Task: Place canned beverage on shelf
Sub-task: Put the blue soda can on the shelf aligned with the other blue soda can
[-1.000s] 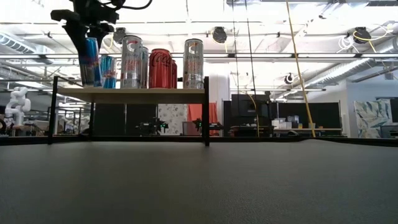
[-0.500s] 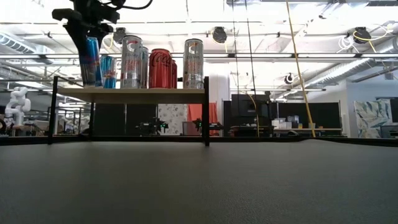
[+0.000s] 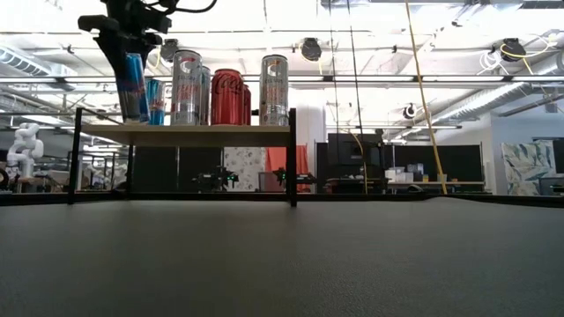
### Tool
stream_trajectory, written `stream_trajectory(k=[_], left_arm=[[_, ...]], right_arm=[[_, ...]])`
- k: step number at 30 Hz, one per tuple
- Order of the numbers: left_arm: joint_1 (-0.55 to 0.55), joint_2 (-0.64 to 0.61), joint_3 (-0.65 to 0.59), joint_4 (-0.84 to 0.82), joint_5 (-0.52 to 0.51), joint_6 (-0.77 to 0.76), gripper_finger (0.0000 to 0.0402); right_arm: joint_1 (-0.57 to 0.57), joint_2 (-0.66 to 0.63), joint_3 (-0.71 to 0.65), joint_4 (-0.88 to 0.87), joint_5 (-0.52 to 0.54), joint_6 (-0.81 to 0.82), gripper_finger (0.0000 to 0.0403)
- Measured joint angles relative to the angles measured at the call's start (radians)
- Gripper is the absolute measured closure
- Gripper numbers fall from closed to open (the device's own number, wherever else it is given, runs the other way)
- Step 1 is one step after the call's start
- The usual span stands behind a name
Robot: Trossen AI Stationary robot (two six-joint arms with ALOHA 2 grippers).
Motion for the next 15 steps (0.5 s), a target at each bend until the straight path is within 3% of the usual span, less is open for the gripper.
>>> stream_trajectory(k=[15], left_arm=[[0.0,0.0,0.0,-0.024,0.026,-0.005,0.0148]], right_arm=[[0.0,0.0,0.0,0.0,-0.001,0.0,0.0335]])
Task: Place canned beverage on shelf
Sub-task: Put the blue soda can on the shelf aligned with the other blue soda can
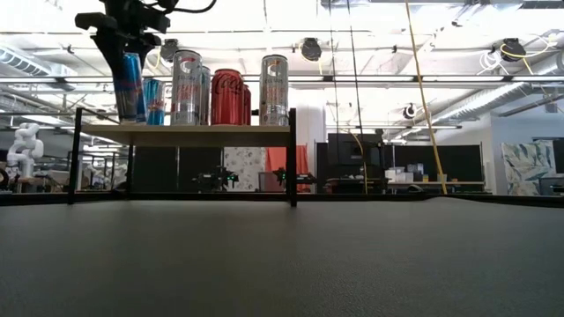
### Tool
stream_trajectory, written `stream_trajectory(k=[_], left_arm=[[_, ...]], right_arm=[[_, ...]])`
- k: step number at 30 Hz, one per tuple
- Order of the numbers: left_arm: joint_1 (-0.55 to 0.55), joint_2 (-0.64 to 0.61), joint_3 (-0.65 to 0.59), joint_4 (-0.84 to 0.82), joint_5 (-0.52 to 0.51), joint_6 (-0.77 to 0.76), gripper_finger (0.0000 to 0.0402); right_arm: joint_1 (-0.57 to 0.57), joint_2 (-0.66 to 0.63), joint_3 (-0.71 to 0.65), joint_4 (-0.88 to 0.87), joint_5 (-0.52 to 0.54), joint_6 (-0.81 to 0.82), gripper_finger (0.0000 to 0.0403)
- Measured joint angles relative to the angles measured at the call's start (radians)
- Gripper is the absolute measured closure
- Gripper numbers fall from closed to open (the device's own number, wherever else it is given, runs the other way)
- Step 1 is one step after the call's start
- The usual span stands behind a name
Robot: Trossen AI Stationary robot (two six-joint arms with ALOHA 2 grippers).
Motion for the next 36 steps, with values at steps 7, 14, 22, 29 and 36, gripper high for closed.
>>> stream_trajectory(k=[7,14,22,29,36], left_arm=[[0.0,0.0,0.0,-0.002,0.0,0.0,0.0148],[0.0,0.0,0.0,-0.002,0.0,0.0,0.0148],[0.0,0.0,0.0,-0.007,0.0,0.0,0.0148],[0.0,0.0,0.0,-0.016,-0.001,0.0,0.0148],[0.0,0.0,0.001,-0.017,-0.006,0.003,0.0148]], right_arm=[[0.0,0.0,0.0,0.0,0.0,0.0,0.0335],[0.0,0.0,0.0,0.0,0.0,0.0,0.0335],[0.0,0.0,0.0,0.0,0.0,0.0,0.0335],[0.0,0.0,0.0,0.0,0.0,0.0,0.0335],[0.0,0.0,0.0,0.0,0.0,0.0,0.0335]])
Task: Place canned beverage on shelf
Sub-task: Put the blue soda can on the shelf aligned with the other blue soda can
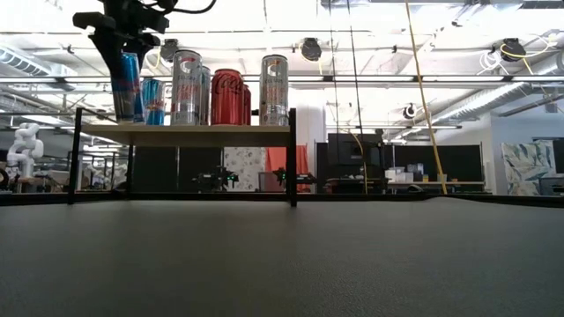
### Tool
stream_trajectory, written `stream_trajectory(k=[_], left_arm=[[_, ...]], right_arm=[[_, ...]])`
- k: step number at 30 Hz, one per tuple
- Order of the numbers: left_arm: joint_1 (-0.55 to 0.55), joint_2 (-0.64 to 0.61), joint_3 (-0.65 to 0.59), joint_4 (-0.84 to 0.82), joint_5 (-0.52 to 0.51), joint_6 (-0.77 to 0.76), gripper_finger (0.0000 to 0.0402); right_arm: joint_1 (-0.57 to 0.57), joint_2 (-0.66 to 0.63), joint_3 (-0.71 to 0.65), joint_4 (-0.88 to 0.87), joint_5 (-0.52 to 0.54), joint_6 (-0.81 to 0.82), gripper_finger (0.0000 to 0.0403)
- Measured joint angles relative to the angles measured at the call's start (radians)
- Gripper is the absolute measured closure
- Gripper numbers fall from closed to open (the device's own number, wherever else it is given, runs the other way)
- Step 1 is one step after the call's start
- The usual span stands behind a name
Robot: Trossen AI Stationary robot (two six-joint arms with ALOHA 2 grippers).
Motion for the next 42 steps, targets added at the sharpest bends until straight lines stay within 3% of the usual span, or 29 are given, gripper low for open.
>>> stream_trajectory(k=[42], left_arm=[[0.088,0.042,0.009,0.017,0.043,-0.002,0.0149]], right_arm=[[0.0,0.0,0.0,0.0,0.0,0.0,0.0335]])
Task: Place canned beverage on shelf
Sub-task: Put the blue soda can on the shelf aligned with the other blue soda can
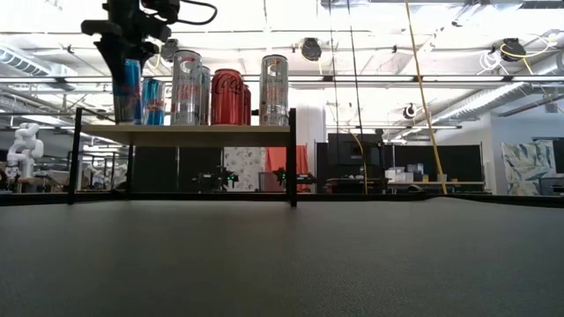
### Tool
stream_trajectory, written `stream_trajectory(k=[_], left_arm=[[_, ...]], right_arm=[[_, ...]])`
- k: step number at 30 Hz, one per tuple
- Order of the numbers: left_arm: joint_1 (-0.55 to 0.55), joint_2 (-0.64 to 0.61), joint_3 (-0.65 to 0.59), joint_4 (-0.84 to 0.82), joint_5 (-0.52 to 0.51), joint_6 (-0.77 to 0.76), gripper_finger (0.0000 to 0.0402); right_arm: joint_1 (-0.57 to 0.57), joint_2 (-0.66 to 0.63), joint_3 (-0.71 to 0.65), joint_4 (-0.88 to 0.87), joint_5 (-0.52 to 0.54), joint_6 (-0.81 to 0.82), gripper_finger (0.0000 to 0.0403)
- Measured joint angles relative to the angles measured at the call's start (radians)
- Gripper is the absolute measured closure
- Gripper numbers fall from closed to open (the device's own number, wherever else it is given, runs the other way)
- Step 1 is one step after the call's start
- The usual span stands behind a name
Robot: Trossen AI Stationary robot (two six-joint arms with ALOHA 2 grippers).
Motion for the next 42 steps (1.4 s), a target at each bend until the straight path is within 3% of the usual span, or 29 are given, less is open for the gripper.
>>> stream_trajectory(k=[14,29,42], left_arm=[[0.0,0.002,0.009,-0.005,0.023,-0.017,0.0146],[0.0,0.001,0.01,0.011,-0.031,0.0,0.005],[-0.002,-0.001,0.043,0.072,-0.13,0.0,0.0042]], right_arm=[[0.0,0.0,0.0,0.0,0.0,0.0,0.0335],[0.0,0.0,0.0,0.0,0.0,0.0,0.0335],[0.0,0.0,0.0,0.0,0.0,0.0,0.0335]])
